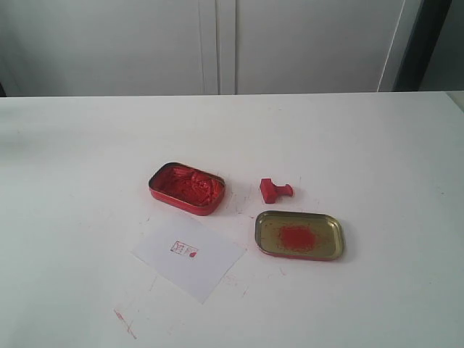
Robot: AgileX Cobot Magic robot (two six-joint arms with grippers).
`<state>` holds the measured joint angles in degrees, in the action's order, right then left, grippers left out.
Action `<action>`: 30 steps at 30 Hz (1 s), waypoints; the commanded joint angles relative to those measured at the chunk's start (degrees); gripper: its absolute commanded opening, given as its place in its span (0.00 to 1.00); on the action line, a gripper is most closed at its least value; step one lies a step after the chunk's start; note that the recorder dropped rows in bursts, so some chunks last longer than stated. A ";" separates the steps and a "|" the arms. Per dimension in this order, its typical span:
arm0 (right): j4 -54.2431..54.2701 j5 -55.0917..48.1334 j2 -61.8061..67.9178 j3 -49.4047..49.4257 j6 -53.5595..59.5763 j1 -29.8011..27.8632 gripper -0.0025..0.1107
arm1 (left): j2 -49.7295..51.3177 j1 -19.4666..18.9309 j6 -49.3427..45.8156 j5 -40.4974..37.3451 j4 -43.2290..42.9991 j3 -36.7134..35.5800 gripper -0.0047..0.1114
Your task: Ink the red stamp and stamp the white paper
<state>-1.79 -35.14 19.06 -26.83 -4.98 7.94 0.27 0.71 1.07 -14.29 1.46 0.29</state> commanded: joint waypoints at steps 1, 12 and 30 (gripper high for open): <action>-0.47 0.68 -1.31 0.79 -0.20 -0.54 0.02 | -0.27 0.00 -0.06 0.18 -0.09 -0.29 0.04; -0.39 3.15 -7.58 7.62 -0.20 -0.54 0.02 | -0.27 0.00 -0.06 0.18 -0.09 -0.29 0.04; -0.39 5.53 -16.10 15.27 -0.20 -0.54 0.02 | -0.27 0.00 -0.06 0.18 -0.09 -0.29 0.04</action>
<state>-1.79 -30.71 6.06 -13.72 -4.98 7.94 0.27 0.71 1.07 -14.29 1.46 0.29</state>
